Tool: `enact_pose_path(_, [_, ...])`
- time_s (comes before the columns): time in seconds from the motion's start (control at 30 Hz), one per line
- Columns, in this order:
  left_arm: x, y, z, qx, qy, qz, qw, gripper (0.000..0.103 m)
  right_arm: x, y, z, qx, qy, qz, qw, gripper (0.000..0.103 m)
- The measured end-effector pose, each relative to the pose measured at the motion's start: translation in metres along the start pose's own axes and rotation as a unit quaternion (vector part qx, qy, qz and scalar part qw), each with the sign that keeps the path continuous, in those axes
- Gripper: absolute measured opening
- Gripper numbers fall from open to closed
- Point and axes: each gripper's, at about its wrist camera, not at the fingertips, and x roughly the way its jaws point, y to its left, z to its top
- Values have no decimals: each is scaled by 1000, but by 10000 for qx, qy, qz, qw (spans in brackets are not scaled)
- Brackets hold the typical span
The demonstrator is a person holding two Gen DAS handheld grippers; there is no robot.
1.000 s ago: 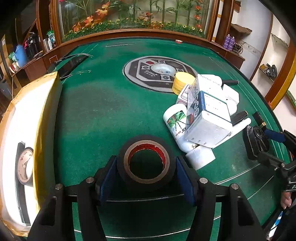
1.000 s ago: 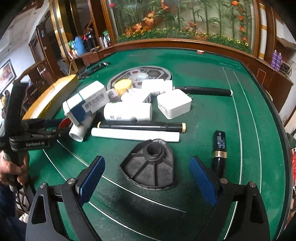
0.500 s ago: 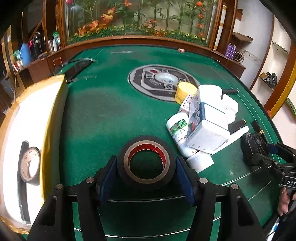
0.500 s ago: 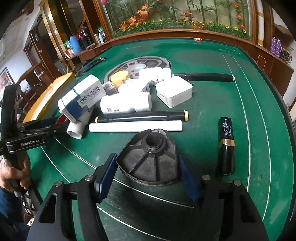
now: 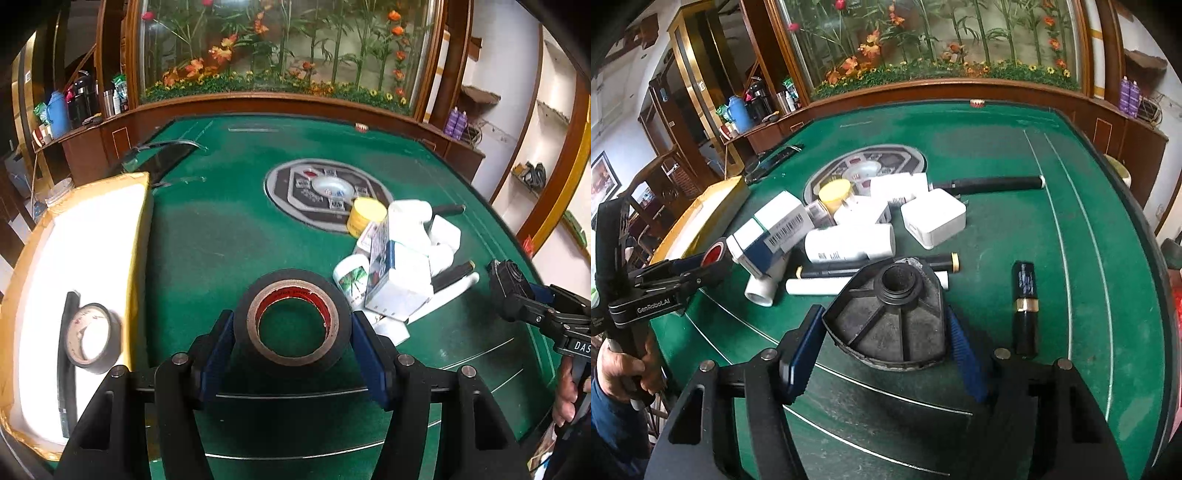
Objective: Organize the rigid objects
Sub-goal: 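Carry the red tape with the left tool while the right tool carries the funnel part to the tray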
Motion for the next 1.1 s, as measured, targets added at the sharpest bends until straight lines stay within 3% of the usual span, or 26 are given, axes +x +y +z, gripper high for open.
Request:
enact_pose_path(0.23, [-32, 21, 8, -247, -377, -67, 9990, 66, -14, 27, 22, -214, -145, 185, 9995, 65])
enact_pose_path(0.5, [-61, 56, 15, -539, -723, 70, 9959, 66, -10, 83, 45, -653, -146, 617, 9958, 65])
enact_pose_path(0.83, [-79, 107, 15, -898, -901, 335, 9913, 66, 19, 168, 74, -1150, 118, 1282, 9850, 65])
enact_pose_path(1.1, [-71, 153, 22, -1144, -830, 622, 9880, 66, 55, 221, 99, -1144, 451, 1689, 9779, 65])
